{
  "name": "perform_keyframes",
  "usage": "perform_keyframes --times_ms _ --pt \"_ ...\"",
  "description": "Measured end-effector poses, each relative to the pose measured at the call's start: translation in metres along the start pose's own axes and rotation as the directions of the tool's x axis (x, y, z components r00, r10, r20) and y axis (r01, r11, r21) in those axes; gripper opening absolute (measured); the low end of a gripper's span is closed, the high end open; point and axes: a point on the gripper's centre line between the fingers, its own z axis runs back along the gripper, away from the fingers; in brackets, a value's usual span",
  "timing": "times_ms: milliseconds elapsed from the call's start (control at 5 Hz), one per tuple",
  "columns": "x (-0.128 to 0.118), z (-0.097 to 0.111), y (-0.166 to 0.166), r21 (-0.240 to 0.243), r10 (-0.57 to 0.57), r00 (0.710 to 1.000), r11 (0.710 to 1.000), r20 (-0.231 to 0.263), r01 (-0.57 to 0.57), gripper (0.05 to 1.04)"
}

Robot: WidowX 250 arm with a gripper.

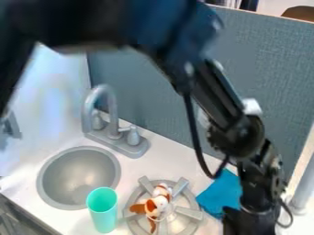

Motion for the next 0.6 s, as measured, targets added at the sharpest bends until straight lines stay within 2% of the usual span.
perform_keyframes --times_ms 200,400,600 --pt "-0.023 0.045 0.014 -0.034 0.013 0.997 0.999 0.080 -0.011 1.001" --pt "-0.031 0.069 0.028 -0.012 0.043 0.992 0.999 0.121 -0.042 1.001" --pt "-0.036 0.071 0.043 0.086 0.037 0.997 0.995 0.074 -0.043 1.001"
